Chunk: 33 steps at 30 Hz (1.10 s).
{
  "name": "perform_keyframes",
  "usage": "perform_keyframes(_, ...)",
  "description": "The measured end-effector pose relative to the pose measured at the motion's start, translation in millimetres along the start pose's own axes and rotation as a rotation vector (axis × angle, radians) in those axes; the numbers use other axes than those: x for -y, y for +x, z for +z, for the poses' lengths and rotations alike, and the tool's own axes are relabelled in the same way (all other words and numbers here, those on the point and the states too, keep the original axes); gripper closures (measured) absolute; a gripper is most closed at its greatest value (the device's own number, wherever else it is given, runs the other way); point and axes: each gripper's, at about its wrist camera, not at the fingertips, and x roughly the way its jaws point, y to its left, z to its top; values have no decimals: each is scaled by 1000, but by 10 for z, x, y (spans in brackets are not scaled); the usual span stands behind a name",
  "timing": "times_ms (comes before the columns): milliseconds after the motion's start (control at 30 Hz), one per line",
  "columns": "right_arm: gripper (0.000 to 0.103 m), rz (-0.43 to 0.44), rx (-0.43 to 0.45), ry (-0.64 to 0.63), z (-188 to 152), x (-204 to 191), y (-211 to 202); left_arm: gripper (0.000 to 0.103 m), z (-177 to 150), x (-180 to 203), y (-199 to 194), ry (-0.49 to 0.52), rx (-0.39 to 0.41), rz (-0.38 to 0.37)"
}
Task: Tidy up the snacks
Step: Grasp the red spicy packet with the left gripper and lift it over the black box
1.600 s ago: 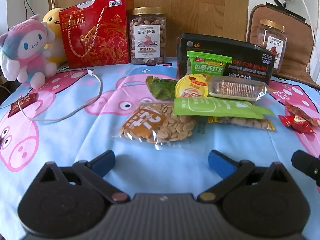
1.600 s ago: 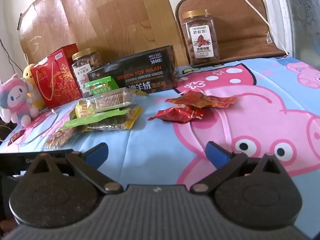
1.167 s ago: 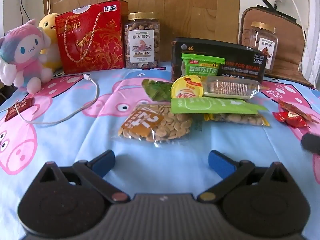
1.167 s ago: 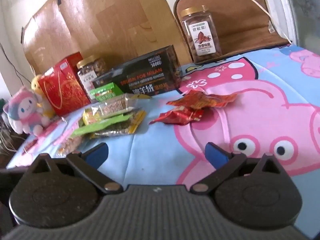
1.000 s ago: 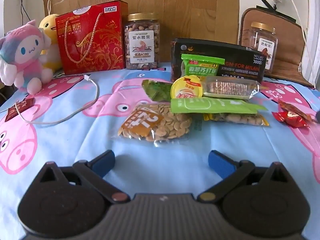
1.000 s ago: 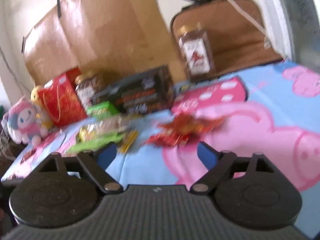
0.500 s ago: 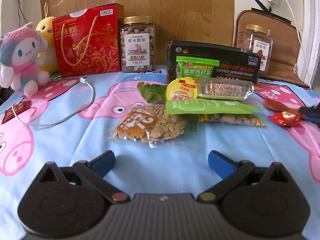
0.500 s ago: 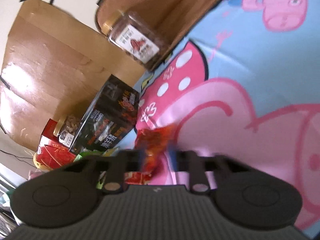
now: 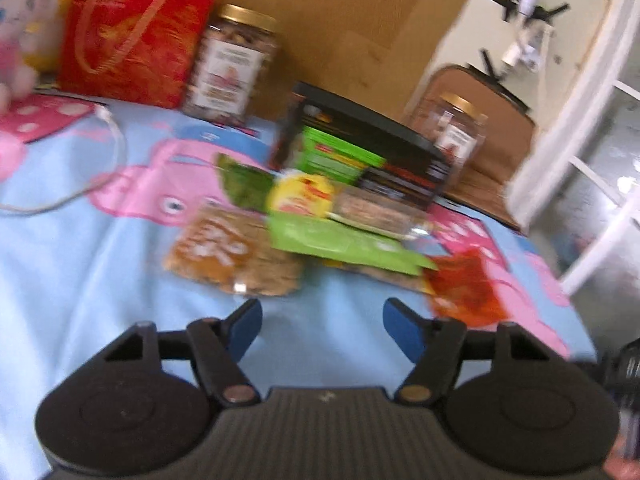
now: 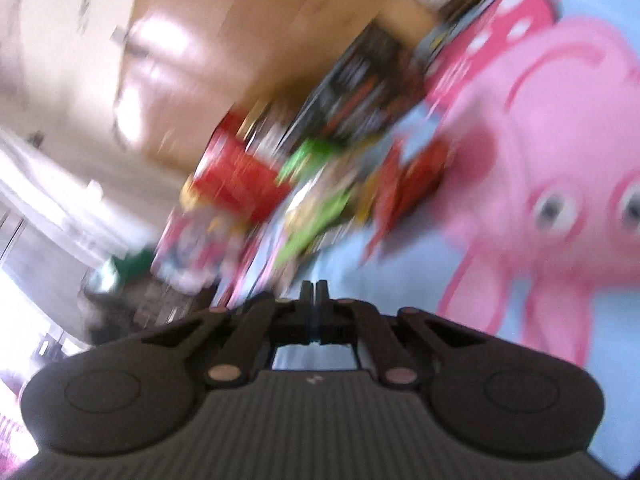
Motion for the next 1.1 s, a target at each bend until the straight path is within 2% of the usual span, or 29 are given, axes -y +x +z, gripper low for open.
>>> perform_keyframes(67,99,-13,-32,-97,-100,-127,1,36,11,78,55,26,-27,-36)
perform_keyframes(133,96,-55,7,-177,-52,-212,-82,38,24,146,128,37,-57,-71)
perform_keyframes(233,95,-116,115,-139,181,-163,-187,40,62,255,260,30,-104,-130)
perform_keyframes(300,84,-189,163,-109,326,-121,-186,40,83,327,322,28,-113,-149)
perform_keyframes(367,77,-236,173,-84,381,-37,-190,40,78,393,364,40,-111,-150)
perform_keyframes(500,77,-254,124,-74,413,41,61,40,70,431,455,43,-127,-136)
perform_keyframes(533,80,-240,106,-62,384,98,82,40,73,422,474,37,-132,-132)
perform_keyframes(567,93,-212,87,-36,355,152,89,39,74,412,481,31,-133,-134)
perform_keyframes(600,97,-185,71,-4,312,218,86,37,76,407,478,28,-133,-138)
perform_keyframes(700,97,-112,31,87,143,330,24,35,75,393,480,31,-142,-159)
perform_keyframes(800,99,41,-14,269,-53,544,-99,35,56,414,489,38,-140,-172)
perform_keyframes(833,99,81,-18,287,-104,540,-147,35,53,426,499,40,-147,-188)
perform_keyframes(867,98,94,-22,292,-145,532,-171,37,46,439,509,37,-157,-207)
perform_keyframes(933,98,118,-41,282,-195,501,-201,52,29,472,544,29,-201,-255)
perform_keyframes(1100,98,141,-66,230,-186,339,-181,54,30,476,425,23,-179,-251)
